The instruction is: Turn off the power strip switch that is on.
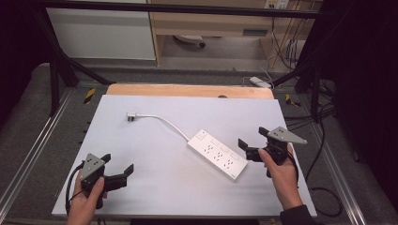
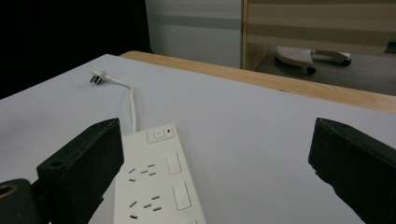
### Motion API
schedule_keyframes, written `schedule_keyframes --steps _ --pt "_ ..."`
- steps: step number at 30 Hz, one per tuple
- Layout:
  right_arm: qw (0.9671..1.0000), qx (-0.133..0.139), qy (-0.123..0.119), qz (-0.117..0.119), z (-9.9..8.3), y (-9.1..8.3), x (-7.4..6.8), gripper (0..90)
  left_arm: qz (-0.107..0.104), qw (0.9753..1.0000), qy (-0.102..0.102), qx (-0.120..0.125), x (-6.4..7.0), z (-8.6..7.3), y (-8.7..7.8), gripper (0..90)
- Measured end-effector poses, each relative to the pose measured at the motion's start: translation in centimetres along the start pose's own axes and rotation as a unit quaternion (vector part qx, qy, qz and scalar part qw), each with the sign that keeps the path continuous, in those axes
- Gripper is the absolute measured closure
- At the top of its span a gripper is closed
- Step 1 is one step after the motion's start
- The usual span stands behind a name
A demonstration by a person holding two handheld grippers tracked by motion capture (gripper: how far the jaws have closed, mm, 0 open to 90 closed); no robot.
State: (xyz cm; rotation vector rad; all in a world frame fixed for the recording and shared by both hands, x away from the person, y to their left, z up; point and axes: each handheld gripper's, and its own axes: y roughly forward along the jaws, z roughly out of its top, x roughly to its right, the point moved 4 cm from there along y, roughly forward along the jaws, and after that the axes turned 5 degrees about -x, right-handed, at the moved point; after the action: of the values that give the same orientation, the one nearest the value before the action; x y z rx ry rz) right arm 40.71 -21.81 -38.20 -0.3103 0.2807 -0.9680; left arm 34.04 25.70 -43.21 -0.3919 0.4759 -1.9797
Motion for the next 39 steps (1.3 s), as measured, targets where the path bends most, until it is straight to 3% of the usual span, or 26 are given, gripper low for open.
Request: schedule_keyframes --steps 19,39 --pt "0.9994 0.03 0.005 -0.014 0.2 -3.6 1.4 5.1 0.001 1.0 -0.004 0.005 -0.2 0.1 -0.2 5.1" --pt "0.998 0.051 0.005 -0.035 -2.3 -5.7 2.8 3.2 0.003 0.9999 -0.008 0.007 -0.4 0.1 -0.2 5.1"
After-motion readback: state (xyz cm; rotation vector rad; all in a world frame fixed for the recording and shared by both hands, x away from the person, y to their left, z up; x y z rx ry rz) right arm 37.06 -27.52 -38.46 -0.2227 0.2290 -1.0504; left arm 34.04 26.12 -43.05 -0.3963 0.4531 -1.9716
